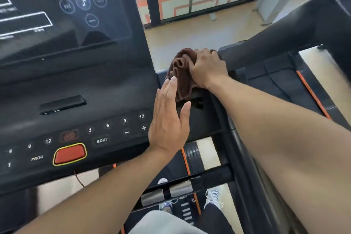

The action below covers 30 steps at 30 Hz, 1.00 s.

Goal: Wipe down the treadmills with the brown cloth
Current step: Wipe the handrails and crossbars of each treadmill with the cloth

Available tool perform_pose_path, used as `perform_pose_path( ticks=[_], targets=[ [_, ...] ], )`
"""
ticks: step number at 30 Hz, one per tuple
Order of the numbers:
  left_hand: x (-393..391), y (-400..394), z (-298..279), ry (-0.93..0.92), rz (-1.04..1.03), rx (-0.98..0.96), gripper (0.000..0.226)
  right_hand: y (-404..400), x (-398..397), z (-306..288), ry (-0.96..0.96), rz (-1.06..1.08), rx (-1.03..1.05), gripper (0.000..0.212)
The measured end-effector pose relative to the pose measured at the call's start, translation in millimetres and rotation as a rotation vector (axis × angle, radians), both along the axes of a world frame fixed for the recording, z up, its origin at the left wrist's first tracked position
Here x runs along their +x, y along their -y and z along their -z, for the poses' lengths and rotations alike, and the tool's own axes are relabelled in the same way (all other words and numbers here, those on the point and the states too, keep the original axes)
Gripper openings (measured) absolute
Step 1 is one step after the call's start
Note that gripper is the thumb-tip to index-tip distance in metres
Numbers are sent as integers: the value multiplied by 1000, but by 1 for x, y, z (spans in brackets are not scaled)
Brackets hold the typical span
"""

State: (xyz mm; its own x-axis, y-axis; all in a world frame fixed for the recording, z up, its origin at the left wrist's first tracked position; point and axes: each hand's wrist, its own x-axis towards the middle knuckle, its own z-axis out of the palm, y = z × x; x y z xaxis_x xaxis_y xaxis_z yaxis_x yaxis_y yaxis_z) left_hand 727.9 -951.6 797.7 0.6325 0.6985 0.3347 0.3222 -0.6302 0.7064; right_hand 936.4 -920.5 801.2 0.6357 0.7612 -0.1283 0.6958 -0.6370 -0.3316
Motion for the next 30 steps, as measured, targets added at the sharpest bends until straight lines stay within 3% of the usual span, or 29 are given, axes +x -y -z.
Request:
perform_pose_path(
  ticks=[5,9,15,21,25,30],
  targets=[
    [1,-1,2,3,-33,21,68,-18,10,-7,46,-183,-105,64],
    [-1,0,-1,28,-29,5,75,8,-2,-10,57,-402,-16,52],
    [-7,0,-4,140,-40,-77,87,105,-64,-18,-146,-509,72,63],
    [-9,-2,-4,167,-75,-208,84,174,-124,-11,-154,-425,-19,75],
    [-8,-3,-4,159,-57,-242,78,159,-144,-2,-77,-269,-74,68],
    [-7,-2,-5,171,-52,-246,88,116,-138,0,-45,-174,-89,73]
  ],
)
